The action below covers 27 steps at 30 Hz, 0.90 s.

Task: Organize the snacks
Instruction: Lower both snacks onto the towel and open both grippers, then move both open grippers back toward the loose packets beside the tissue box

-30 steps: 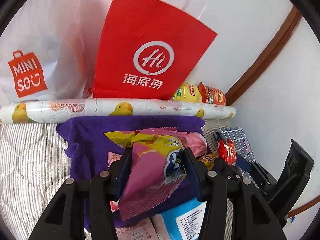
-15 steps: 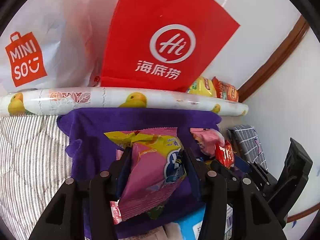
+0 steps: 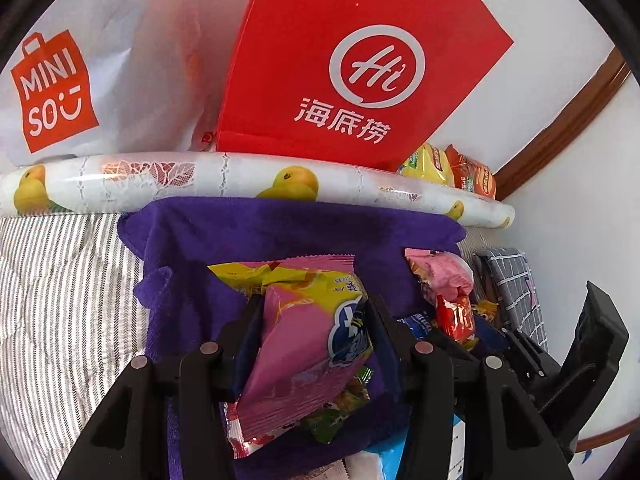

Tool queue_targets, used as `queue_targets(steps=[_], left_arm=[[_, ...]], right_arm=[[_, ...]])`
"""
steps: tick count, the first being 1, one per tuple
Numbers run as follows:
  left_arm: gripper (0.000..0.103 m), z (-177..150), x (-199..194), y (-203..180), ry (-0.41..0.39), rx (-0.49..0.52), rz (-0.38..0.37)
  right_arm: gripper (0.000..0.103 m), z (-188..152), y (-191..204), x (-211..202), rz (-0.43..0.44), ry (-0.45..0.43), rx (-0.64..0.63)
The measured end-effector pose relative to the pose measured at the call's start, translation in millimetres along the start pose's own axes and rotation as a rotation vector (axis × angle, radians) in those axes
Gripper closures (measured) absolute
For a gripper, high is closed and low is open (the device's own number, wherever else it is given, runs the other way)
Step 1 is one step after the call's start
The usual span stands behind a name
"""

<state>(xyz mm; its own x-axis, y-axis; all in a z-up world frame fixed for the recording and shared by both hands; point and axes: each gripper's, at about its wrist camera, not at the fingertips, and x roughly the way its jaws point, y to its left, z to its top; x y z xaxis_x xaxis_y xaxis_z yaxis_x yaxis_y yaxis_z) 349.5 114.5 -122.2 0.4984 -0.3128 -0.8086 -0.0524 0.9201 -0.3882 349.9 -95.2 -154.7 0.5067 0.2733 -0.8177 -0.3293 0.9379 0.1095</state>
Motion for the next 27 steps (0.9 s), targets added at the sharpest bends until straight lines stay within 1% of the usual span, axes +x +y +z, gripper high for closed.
queue_targets(steps=[4, 6, 8, 10, 12, 14, 18, 21, 23, 25, 27], left_arm=[[0.054, 0, 3, 0, 0.009, -0.003, 0.000], [0.054, 0, 5, 0, 0.016, -0.004, -0.001], [0.054, -1, 6, -1, 0.022, -0.003, -0.005], [0.054, -1, 7, -2, 0.023, 0.000, -0.004], [0.054, -1, 8, -3, 0.026, 0.002, -0.005], [0.054, -1, 8, -3, 0.028, 0.002, -0.008], [0.054, 0, 7, -3, 0.031, -0.002, -0.023], [0.052, -1, 6, -5, 0.036, 0.000, -0.041], [0.047, -2, 3, -8, 0.032, 0.005, -0.058], [0.035, -2, -1, -11, 0.022, 0.014, -0.065], [0.031, -2, -8, -15, 0.003, 0.021, -0.071]], right_arm=[[0.046, 0, -2, 0, 0.004, 0.003, 0.009], [0.042, 0, -1, 1, 0.003, 0.009, 0.006], [0.040, 0, 0, 1, -0.002, 0.016, -0.006], [0.036, 0, 1, 1, 0.000, 0.030, -0.013], [0.026, 1, 2, -2, 0.010, 0.024, -0.013], [0.024, 1, 2, -5, 0.024, 0.015, -0.011], [0.024, 3, 1, -13, 0.030, 0.008, 0.004], [0.024, 3, 0, -25, 0.039, -0.011, 0.017], [0.023, 3, 0, -35, 0.045, -0.027, 0.023], [0.023, 1, 2, -44, 0.039, -0.039, 0.019], [0.023, -2, 3, -53, 0.033, -0.049, 0.009]])
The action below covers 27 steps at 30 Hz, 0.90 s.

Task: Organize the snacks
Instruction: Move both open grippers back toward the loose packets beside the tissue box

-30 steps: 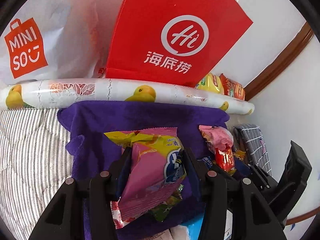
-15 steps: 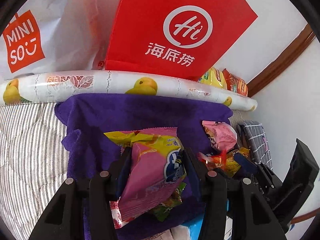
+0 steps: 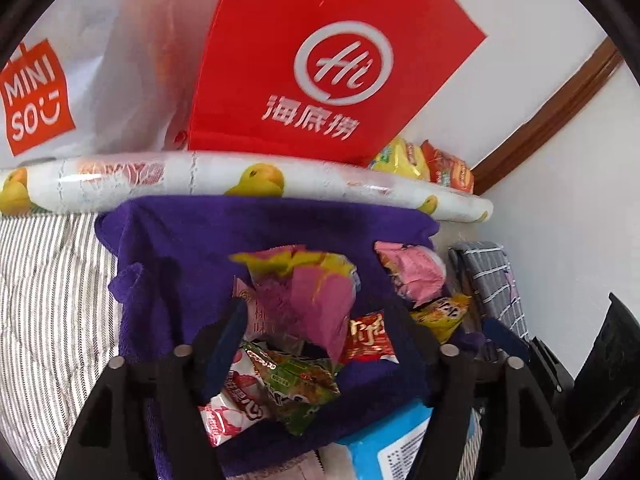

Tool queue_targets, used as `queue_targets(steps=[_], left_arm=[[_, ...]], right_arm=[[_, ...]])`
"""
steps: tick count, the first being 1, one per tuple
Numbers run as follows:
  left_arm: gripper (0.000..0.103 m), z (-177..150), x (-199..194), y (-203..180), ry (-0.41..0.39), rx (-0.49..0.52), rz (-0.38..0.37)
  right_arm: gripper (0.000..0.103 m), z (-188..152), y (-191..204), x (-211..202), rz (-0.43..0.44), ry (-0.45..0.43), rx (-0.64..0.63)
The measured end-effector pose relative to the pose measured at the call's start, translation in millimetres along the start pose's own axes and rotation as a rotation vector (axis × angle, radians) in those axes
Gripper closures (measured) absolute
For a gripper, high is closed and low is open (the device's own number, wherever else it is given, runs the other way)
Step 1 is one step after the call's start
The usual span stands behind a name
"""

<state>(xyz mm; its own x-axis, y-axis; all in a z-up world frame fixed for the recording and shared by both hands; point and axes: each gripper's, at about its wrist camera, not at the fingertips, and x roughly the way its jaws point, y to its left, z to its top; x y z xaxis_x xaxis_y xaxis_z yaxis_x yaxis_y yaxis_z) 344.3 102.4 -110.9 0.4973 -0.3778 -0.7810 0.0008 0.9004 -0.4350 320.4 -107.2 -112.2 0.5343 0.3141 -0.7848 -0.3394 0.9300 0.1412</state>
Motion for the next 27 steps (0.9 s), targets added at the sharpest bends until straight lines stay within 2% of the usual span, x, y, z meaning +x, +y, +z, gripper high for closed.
queue_targets(steps=[2, 5, 14, 19, 27], left_arm=[[0.028, 0, -7, -4, -0.010, 0.005, -0.005], [0.028, -1, -17, -10, -0.027, 0.011, -0.007], [0.028, -15, -53, -32, -0.056, 0.040, -0.072], [0.028, -33, -71, -44, -0.056, 0.067, -0.055], [0.028, -65, -104, -46, -0.072, 0.075, -0.011]], right_arm=[[0.023, -3, 2, -9, -0.006, -0.009, -0.010], [0.023, -7, 3, -21, -0.024, -0.015, -0.020], [0.023, -32, 0, -63, -0.080, -0.035, -0.013], [0.023, -47, -1, -87, -0.115, -0.046, -0.019], [0.023, -74, -3, -115, -0.092, -0.057, 0.043]])
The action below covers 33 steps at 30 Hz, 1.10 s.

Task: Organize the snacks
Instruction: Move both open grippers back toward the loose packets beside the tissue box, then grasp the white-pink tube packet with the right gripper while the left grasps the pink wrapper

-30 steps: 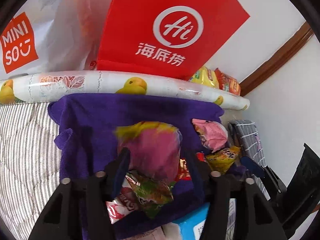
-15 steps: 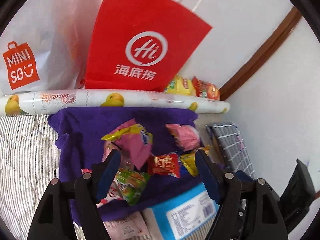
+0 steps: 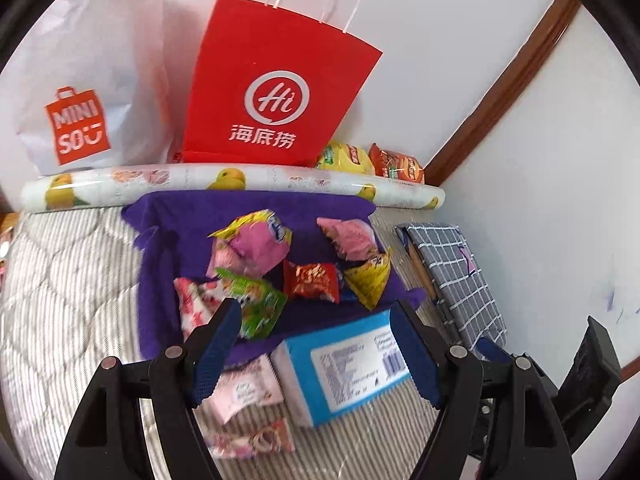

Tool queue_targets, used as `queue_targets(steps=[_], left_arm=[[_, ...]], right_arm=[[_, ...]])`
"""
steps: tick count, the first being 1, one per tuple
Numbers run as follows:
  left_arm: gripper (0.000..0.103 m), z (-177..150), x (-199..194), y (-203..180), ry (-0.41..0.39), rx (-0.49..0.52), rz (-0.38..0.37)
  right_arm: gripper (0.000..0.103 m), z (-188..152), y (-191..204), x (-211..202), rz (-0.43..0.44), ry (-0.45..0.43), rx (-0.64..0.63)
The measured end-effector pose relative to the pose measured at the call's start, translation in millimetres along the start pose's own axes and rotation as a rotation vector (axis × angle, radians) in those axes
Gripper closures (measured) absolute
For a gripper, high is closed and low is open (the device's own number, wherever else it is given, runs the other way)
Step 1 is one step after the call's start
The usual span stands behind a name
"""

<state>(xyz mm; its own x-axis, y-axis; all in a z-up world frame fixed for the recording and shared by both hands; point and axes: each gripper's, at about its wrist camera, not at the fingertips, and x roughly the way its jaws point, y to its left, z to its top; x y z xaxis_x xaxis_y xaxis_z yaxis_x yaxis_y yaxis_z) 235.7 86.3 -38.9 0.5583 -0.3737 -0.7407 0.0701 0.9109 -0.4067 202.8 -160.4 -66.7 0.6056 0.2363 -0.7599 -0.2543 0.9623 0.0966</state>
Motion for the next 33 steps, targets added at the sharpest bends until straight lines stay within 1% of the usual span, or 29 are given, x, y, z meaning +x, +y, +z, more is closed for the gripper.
queue_targets(steps=[3, 6, 9, 12, 17, 21, 24, 28, 31, 33], left_arm=[[0.028, -10, -13, 6, -0.009, -0.017, 0.017], [0.028, -17, -24, 12, -0.011, -0.029, 0.042], [0.028, -25, -34, 19, -0.021, -0.036, 0.069], [0.028, -36, -38, 28, -0.016, -0.042, 0.105], [0.028, -53, -44, 49, -0.001, -0.066, 0.129], [0.028, -61, -48, 72, 0.007, -0.103, 0.151], [0.028, -64, -48, 86, 0.011, -0.118, 0.165], [0.028, -65, -47, 95, 0.015, -0.115, 0.167], [0.028, -65, -46, 101, 0.017, -0.115, 0.166], [0.028, -64, -44, 103, 0.018, -0.113, 0.168]], right_arm=[[0.023, -9, 4, -10, 0.017, 0.002, 0.010], [0.023, -17, 19, -20, 0.033, -0.001, -0.033], [0.023, -27, 35, -27, 0.074, -0.001, -0.052], [0.027, -36, 49, -25, 0.121, 0.013, -0.060], [0.038, -52, 74, -3, 0.182, 0.071, -0.076], [0.038, -61, 97, 13, 0.234, 0.086, -0.121], [0.039, -67, 123, 26, 0.268, 0.103, -0.209], [0.039, -73, 152, 39, 0.255, 0.098, -0.310], [0.041, -74, 160, 50, 0.252, 0.097, -0.340], [0.041, -73, 161, 57, 0.267, 0.103, -0.337]])
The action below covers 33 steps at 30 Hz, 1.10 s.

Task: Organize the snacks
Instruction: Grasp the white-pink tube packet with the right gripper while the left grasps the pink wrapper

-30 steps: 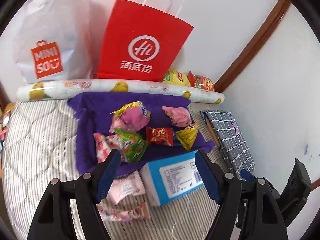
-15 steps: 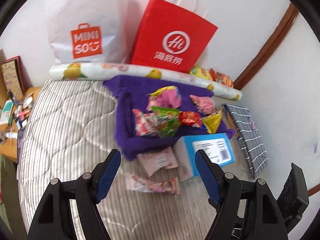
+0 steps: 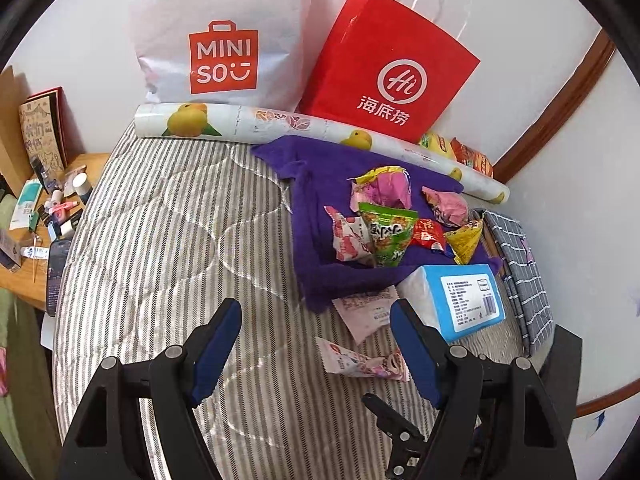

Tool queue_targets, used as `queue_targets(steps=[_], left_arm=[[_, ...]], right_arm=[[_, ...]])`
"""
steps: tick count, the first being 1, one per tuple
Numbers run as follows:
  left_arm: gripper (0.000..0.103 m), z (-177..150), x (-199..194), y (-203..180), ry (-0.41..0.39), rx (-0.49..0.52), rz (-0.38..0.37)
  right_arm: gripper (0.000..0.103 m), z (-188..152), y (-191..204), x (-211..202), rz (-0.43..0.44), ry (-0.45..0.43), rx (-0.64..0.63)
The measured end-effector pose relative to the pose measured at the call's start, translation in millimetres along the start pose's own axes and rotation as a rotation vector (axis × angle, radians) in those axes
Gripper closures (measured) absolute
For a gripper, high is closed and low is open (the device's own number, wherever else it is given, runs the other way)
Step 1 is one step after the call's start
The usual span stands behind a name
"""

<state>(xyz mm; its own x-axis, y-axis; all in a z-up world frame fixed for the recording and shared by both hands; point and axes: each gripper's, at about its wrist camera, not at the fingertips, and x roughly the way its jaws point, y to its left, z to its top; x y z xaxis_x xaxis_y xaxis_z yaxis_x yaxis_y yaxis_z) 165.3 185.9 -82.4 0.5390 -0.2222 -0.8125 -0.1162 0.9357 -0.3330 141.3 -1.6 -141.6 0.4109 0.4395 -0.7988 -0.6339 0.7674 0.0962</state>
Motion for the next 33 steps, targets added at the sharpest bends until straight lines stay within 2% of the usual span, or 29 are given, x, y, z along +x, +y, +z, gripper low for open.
queue_targets(steps=[5, 7, 13, 15, 17, 21, 27, 33], left_arm=[[0.028, 2, 7, 5, 0.007, -0.014, -0.011], [0.028, 1, 11, 5, 0.022, -0.018, -0.018], [0.028, -3, 17, 6, 0.040, -0.023, -0.009], [0.028, -4, 17, 7, 0.043, -0.027, 0.000], [0.028, -5, 17, 7, 0.042, -0.027, 0.003], [0.028, -7, 22, 4, 0.050, -0.029, 0.000], [0.028, -15, 41, -9, 0.083, -0.019, -0.013], [0.028, -24, 72, -25, 0.134, -0.028, -0.055]], right_arm=[[0.044, 0, -2, 18, -0.017, 0.031, -0.033], [0.052, -1, -4, 26, -0.021, 0.051, -0.031], [0.063, -1, -12, 35, -0.036, 0.056, -0.028], [0.074, -4, -12, 31, -0.038, 0.058, -0.033], [0.078, -8, -14, 22, -0.006, 0.052, -0.016], [0.081, -16, -21, -1, 0.056, 0.042, 0.040], [0.081, -39, -33, -39, 0.078, 0.035, 0.095], [0.081, -69, -58, -74, 0.019, 0.040, 0.149]])
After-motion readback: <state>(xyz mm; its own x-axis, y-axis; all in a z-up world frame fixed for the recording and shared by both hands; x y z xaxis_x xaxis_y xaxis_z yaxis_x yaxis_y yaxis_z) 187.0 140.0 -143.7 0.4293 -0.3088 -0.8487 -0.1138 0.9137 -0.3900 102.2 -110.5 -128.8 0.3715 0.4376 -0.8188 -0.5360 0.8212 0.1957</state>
